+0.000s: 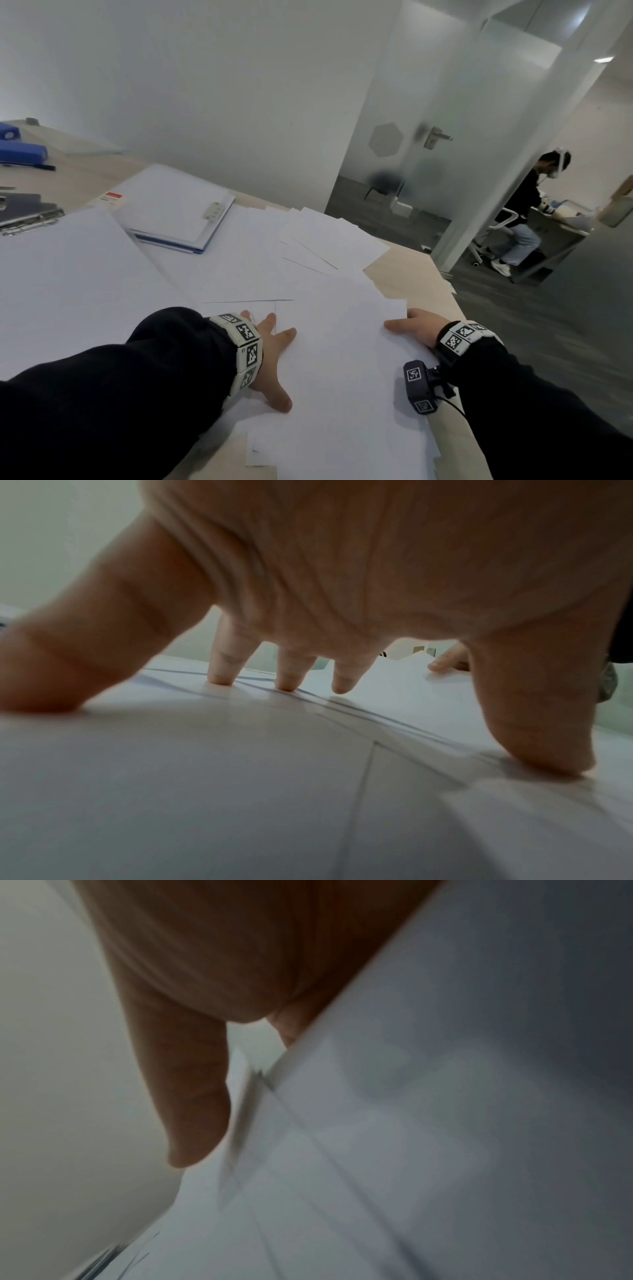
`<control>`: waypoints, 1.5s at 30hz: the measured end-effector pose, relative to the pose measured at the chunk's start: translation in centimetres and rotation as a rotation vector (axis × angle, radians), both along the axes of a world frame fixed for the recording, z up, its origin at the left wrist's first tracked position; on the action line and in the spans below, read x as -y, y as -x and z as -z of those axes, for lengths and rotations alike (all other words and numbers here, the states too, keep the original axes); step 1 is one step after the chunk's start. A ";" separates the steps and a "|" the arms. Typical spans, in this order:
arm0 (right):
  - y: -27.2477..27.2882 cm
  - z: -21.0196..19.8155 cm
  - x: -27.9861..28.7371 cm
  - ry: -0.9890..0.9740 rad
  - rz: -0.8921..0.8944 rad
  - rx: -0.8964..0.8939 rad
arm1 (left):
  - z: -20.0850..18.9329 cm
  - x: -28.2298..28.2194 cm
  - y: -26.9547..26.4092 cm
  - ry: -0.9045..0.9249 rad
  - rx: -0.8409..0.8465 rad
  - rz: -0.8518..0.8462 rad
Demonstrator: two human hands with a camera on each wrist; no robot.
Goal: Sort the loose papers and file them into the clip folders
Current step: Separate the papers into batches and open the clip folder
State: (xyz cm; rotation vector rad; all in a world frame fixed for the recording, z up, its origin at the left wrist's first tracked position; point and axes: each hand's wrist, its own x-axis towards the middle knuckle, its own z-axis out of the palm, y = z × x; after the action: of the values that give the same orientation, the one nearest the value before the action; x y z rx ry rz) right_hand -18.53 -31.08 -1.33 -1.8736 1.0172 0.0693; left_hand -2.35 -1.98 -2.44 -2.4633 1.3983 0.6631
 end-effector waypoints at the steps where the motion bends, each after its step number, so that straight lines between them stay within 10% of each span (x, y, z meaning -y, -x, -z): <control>1: 0.3 -0.1 0.0 0.002 0.019 -0.016 | -0.1 -0.1 -0.1 -0.001 -0.003 0.004; 14: 5.2 1.7 -2.0 0.165 0.050 -0.246 | -0.2 -0.2 0.4 0.021 -0.013 -0.104; 30: 10.9 3.1 -11.1 -0.348 0.371 0.303 | -0.2 0.5 2.1 0.061 -0.037 0.019; 38: 11.0 2.7 -12.1 -0.222 0.316 0.324 | 0.0 1.4 2.9 0.279 -0.301 -0.194; 45: 13.8 4.1 -8.1 -0.056 0.535 0.349 | 0.5 -0.2 0.9 0.213 -0.139 -0.352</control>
State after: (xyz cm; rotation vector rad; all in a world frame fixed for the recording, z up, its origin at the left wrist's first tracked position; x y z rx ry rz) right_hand -32.32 -22.93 -5.42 -1.4425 1.2142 -0.5207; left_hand -3.24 -1.81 -2.96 -2.9209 1.1389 0.8064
